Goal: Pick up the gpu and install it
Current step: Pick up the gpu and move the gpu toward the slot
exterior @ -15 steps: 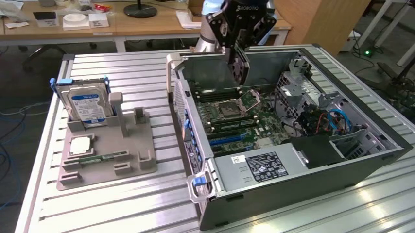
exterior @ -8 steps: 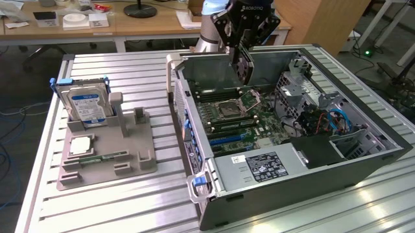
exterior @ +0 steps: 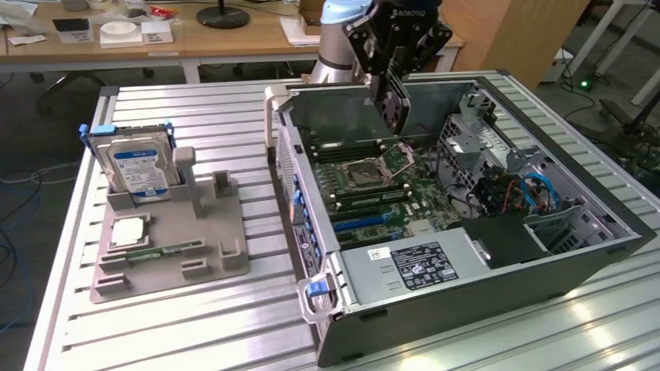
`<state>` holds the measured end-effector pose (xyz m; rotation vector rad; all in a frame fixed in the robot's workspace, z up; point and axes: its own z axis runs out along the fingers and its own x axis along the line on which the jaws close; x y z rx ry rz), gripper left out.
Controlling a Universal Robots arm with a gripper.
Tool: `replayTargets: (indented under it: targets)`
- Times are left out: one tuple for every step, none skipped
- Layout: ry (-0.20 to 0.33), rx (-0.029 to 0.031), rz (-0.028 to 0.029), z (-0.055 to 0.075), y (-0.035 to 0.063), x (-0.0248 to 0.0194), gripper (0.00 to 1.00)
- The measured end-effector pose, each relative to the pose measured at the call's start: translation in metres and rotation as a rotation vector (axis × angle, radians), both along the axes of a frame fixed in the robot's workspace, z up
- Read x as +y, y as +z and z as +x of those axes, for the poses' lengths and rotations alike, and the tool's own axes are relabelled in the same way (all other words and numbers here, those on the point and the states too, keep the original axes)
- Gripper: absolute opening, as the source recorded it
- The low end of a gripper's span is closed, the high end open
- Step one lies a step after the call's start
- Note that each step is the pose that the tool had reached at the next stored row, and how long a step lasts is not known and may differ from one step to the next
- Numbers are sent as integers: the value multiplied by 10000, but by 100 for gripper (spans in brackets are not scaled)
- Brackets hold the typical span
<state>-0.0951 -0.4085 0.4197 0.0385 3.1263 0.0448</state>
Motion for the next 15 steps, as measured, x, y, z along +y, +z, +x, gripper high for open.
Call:
replayTargets:
  targets:
    - [1,0,0,10,0,0,27]
    - [2,0,1,19,0,0,27]
    - [2,0,0,29,0,0,27]
    - [1,0,1,43,-1,1,27]
    - [1,0,1,56,-2,1,27]
    - [1,0,0,73,-2,1,27]
    - [2,0,2,88,-3,0,27]
    - [2,0,1,102,-4,0,27]
    - [5,0,0,118,-5,0,27]
    - [10,0,1,131,-6,0,27]
    - [15,-1,1,142,-7,0,27]
    - [27,0,0,155,-7,0,27]
    - [50,0,0,165,-8,0,27]
    - [81,-1,1,172,-8,0,27]
    - [115,-1,0,181,-9,0,27]
